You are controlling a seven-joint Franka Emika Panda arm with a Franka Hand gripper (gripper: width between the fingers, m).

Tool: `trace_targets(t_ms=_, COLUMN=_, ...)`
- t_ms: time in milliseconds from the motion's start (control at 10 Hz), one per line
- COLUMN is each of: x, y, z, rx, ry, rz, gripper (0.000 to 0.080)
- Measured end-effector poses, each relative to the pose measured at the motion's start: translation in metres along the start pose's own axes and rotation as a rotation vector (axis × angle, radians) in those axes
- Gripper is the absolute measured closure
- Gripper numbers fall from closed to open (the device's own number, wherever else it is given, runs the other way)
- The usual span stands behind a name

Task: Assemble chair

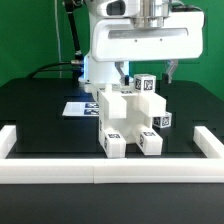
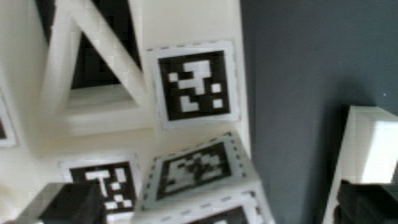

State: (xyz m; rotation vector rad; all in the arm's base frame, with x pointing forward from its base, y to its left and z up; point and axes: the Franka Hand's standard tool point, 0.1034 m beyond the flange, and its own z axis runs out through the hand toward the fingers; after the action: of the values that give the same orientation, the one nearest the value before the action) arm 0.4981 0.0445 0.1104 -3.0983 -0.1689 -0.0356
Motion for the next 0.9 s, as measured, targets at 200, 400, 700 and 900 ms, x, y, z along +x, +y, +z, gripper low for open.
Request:
trace_targets(t_ms=200, x=0.0000, y=0.0004, z=0.0000, rx=-0.003, ry=-0.001, rz=-0.055, gripper=0.0272)
trace_targets(t_ms=400, x=0.0000, y=0.0007, z=0.0000, rx=-0.004, ry=-0.001, rz=-0.055, gripper=0.0450)
trace_targets(t_ms=700, x=0.0000, y=0.0007, z=0.0000, rx=-0.004, ry=-0.001, rz=-0.025, gripper=0.0514)
trace_targets(t_ms=900, x=0.0000, y=0.0006, z=0.0001, rx=-0.003, ry=-0.001, rz=-0.014, gripper=0.0514)
